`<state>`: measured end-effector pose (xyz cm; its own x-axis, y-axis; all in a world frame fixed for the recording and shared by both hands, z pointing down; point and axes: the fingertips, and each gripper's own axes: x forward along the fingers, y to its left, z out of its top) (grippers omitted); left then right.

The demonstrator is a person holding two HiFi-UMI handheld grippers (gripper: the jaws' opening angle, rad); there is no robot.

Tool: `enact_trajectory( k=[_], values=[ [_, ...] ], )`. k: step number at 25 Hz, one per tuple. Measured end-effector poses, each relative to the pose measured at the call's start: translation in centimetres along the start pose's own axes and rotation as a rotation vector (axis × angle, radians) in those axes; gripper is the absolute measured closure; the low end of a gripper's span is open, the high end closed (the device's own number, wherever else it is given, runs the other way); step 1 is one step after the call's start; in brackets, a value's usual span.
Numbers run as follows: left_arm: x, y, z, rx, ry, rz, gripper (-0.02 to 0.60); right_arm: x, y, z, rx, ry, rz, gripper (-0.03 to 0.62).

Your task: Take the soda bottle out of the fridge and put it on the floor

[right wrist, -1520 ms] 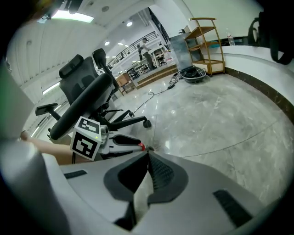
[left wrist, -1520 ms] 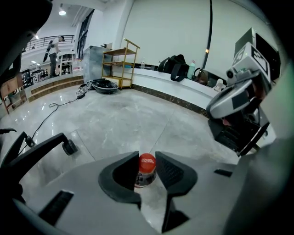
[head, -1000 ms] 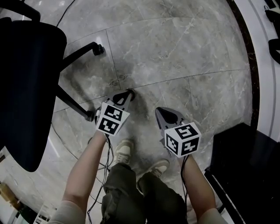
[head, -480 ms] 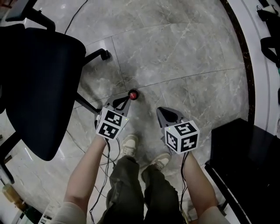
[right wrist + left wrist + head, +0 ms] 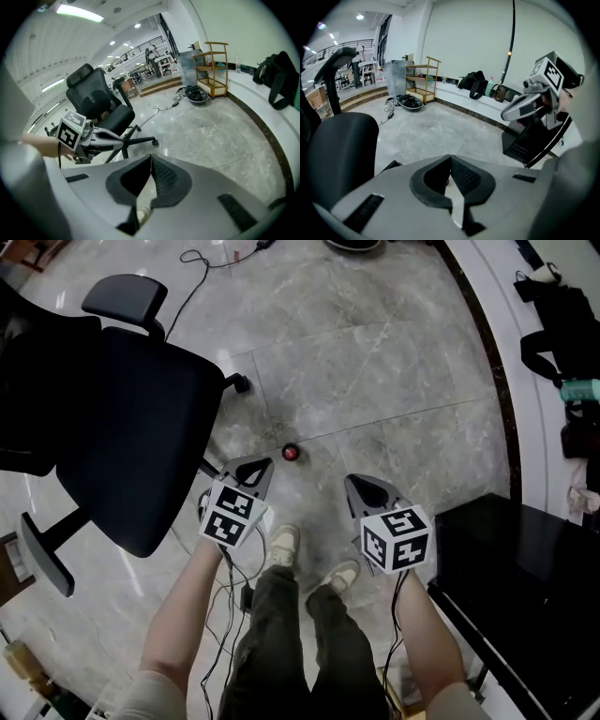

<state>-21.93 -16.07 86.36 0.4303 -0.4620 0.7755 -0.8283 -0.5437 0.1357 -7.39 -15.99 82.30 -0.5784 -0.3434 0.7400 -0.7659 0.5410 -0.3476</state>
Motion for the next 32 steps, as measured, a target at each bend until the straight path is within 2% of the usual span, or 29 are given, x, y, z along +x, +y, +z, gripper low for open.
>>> enact_trajectory(
  k=[9,13,17,22,26,32],
  values=[
    [-11.6,-3.3,7.8,0.005,-0.096,0.026,0.577,-11.2,4.4,7.6,-0.061,-0.074,-0.036,0.597],
    [-16.8,-4.7,11.2,0.079,-0.108,0.036,0.577,-17.4,7.1,11.8,-0.12,-0.151,-0.061,0.598],
    [-22.3,-6.3,14.9,0.105,-0.133,0.021,0.577,-23.2,9.8,15.2,-0.17,-0.204,-0.085,0.597],
    [-29.6,-7.6,20.5,0.206,-0.202,0.048,0.577,-30.2,12.6,19.1,-0.19,-0.297,-0.147,0.599],
    [-35.0,-9.0,24.6,0.227,-0.277,0.039,0.577,-35.7,14.5,21.2,-0.197,-0.356,-0.18,0.599],
    [-42.5,-10.7,29.8,0.233,-0.384,0.049,0.577,-43.8,16.6,24.5,-0.313,-0.407,-0.311,0.597]
  ],
)
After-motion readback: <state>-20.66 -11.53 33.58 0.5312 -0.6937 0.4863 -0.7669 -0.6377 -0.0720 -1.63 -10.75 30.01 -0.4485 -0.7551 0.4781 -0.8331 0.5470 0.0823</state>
